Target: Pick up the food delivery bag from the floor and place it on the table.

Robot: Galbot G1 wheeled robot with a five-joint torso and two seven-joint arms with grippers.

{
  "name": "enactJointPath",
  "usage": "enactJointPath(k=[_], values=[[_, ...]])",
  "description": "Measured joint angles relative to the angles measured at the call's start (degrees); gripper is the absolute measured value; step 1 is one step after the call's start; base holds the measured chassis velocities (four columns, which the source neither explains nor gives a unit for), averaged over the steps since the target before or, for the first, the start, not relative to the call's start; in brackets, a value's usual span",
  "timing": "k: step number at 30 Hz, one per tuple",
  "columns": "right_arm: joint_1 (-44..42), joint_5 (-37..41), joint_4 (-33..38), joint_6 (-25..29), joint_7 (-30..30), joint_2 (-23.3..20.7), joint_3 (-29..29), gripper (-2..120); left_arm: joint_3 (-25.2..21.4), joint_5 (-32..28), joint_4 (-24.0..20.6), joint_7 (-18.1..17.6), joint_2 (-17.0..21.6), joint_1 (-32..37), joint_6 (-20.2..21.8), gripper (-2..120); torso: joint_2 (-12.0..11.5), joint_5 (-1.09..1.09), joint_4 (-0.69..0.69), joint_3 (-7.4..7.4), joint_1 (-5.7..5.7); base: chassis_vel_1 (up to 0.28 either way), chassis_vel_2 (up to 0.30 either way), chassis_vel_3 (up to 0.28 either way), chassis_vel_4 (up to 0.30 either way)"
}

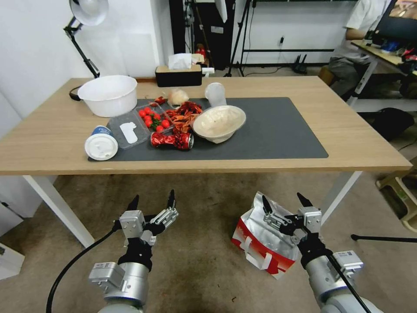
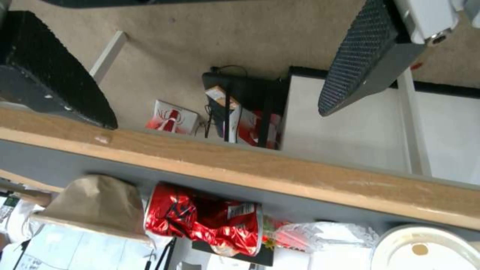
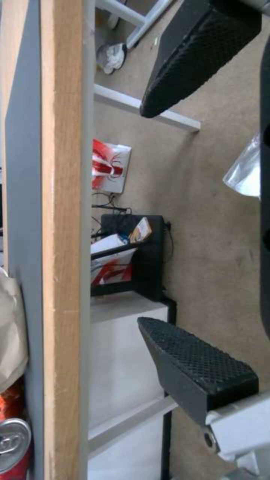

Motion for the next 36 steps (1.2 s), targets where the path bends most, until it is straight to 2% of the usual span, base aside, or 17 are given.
enactJointPath(k=[36], values=[[0.34,-0.19,-0.81,0.08,-0.17,-0.18,-0.08,100,-0.18,0.09,0.6,0.62,0.11,-0.16,0.01,100,-8.81,0.0,0.0,-5.31,-3.5,0.0,0.0,0.0,0.0]])
